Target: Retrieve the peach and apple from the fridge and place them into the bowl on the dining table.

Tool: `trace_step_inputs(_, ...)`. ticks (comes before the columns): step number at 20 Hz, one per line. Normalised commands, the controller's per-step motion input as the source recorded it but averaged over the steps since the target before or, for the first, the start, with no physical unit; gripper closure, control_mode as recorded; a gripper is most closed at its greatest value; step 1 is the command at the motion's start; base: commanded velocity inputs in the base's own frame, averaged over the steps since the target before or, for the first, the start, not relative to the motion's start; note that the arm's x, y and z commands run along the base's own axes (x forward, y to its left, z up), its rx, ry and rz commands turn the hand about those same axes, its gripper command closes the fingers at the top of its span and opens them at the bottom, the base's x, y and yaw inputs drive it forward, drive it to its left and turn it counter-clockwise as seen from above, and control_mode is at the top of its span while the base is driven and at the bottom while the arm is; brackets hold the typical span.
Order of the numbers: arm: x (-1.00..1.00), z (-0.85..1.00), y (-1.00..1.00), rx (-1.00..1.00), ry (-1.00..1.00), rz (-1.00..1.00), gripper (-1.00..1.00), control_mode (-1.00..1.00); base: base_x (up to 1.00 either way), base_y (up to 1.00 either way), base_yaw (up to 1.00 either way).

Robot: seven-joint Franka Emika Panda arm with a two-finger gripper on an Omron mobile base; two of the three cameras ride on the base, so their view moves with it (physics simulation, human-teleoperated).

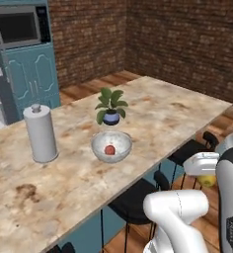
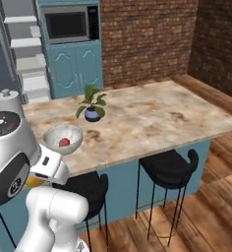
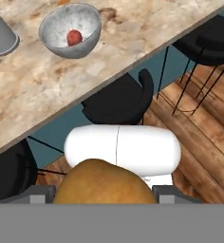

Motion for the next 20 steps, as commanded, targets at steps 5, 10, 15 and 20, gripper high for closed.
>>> trace_step_inputs(5,0.0,0.0,0.0,0.0,0.0,0.0,1.0,1.0,0.73,0.0,0.59)
trace_step_inputs(10,0.0,0.0,0.0,0.0,0.0,0.0,1.0,1.0,0.7,0.0,0.57)
trace_step_inputs(15,0.0,0.0,0.0,0.0,0.0,0.0,1.0,1.0,0.6,0.0,0.37)
trace_step_inputs(20,0.0,0.0,0.0,0.0,0.0,0.0,1.0,1.0,0.18,0.0,0.01)
